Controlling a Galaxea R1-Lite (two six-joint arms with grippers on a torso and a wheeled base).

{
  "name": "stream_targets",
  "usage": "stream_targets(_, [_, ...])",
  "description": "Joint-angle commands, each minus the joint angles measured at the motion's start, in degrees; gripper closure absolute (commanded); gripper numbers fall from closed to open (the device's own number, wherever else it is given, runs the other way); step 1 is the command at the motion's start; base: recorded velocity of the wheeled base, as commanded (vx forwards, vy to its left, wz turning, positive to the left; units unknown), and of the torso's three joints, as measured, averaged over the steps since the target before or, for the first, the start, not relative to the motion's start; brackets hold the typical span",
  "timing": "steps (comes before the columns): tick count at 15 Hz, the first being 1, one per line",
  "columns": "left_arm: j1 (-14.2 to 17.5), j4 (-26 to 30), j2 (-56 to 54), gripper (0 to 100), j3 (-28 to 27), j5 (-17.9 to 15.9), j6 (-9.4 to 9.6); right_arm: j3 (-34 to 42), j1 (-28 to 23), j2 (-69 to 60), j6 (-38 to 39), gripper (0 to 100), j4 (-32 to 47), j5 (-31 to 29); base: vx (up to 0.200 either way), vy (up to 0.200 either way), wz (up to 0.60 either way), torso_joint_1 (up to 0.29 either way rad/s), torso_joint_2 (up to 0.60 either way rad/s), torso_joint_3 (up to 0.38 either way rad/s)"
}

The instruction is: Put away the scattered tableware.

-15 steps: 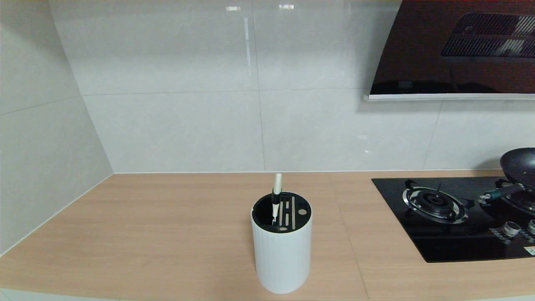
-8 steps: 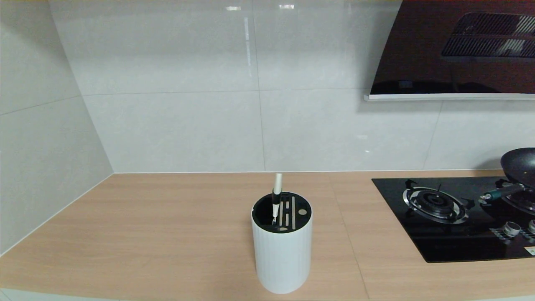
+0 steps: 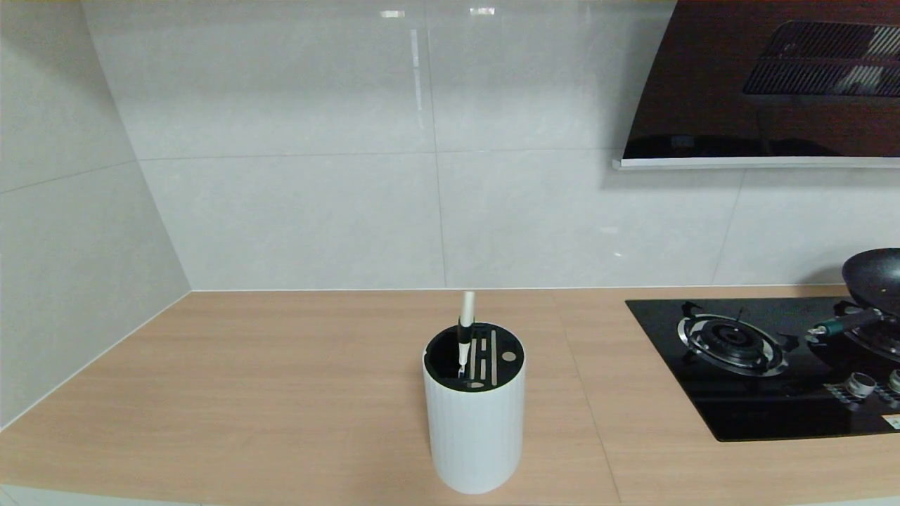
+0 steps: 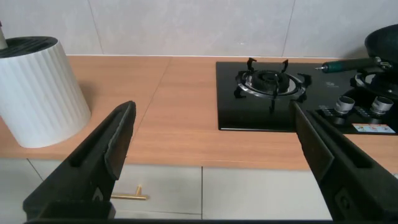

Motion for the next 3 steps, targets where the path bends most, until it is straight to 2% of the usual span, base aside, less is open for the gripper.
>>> stream_targets(1, [0.0,0.1,0.0,0,0.0,0.0,-0.36,0.0,0.0,0.1,0.0,0,0.1,0.0,0.000,0.000,0.00,0.000,0.00,0.000])
stream_targets(2, [0.0,0.1,0.0,0,0.0,0.1,-2.73,0.0,0.0,0.1,0.0,0,0.1,0.0,0.000,0.000,0.00,0.000,0.00,0.000])
stream_targets(3, [0.0,0.1,0.0,0,0.0,0.1,-3.00,0.0,0.0,0.1,0.0,0,0.1,0.0,0.000,0.000,0.00,0.000,0.00,0.000])
